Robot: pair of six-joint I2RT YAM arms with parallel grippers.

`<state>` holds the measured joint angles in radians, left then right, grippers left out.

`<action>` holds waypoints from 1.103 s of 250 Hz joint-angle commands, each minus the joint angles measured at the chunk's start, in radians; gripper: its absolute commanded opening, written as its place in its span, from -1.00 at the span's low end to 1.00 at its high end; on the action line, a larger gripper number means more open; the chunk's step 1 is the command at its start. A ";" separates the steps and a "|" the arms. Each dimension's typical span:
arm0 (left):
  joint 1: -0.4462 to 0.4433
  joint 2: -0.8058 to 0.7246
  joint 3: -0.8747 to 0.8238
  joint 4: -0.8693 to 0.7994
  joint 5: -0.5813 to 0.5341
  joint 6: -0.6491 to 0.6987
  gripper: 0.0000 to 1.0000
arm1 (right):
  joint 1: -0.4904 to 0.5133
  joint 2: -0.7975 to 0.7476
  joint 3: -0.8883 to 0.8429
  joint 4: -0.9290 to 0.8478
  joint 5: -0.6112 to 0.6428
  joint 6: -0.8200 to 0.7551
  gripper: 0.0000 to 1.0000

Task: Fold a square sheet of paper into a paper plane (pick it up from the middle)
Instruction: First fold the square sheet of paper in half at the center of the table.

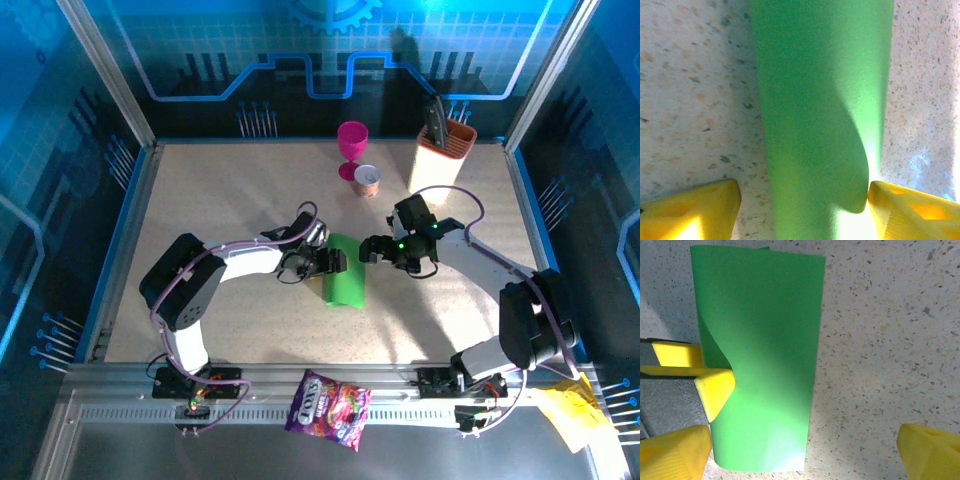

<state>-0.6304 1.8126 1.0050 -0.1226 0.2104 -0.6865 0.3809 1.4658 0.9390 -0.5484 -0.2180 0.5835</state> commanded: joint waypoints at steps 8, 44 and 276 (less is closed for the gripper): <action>0.027 -0.035 -0.029 -0.065 -0.067 0.030 0.46 | 0.006 -0.002 0.023 -0.001 -0.017 -0.005 0.93; 0.032 -0.049 -0.040 -0.076 -0.087 0.030 0.49 | 0.006 -0.010 0.019 -0.003 -0.017 -0.002 0.92; 0.073 -0.113 -0.056 -0.149 -0.105 0.075 0.60 | 0.009 0.030 0.048 0.027 -0.123 0.000 0.84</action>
<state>-0.5655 1.7374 0.9634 -0.2325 0.1230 -0.6434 0.3809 1.4639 0.9493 -0.5369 -0.2871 0.5835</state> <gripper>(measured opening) 0.798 0.930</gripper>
